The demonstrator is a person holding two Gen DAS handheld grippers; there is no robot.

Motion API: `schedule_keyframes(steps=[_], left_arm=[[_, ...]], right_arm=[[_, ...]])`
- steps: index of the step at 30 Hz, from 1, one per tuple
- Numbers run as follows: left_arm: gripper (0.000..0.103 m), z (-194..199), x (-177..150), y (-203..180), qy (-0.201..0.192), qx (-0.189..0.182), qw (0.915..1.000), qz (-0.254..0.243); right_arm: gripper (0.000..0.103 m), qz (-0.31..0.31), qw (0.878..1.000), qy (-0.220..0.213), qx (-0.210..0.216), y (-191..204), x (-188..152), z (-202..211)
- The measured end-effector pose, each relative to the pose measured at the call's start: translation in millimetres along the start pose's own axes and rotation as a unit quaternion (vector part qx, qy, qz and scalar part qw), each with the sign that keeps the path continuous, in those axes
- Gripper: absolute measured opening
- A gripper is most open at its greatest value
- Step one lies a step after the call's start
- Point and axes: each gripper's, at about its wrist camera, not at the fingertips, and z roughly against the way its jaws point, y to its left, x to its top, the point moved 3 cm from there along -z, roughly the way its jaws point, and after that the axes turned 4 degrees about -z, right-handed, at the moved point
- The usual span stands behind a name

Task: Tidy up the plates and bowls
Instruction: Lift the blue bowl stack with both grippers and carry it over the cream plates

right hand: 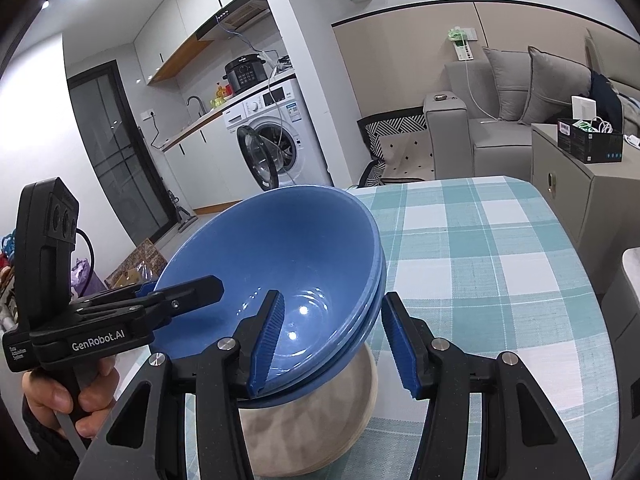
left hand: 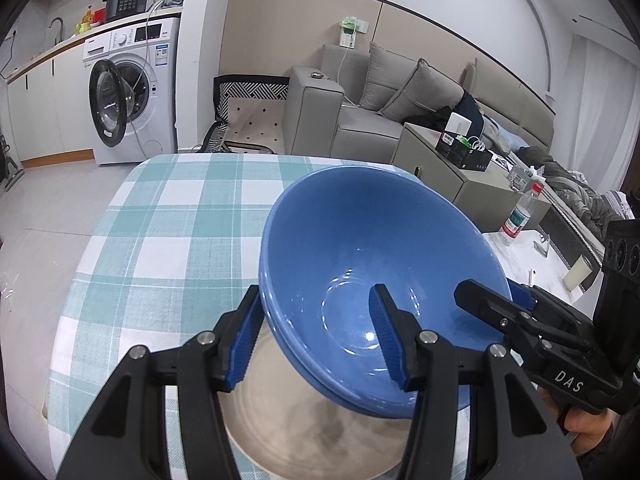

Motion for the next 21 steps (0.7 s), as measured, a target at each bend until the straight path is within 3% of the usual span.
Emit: schedule_keyframes(steps=[21], left_arm=[[0.053, -6.5, -18.4, 22.0, 0.021, 0.012, 0.9996, 0.016]], right_arm=[[0.053, 0.017, 0.999, 0.03, 0.009, 15.3, -14.4, -20.3]])
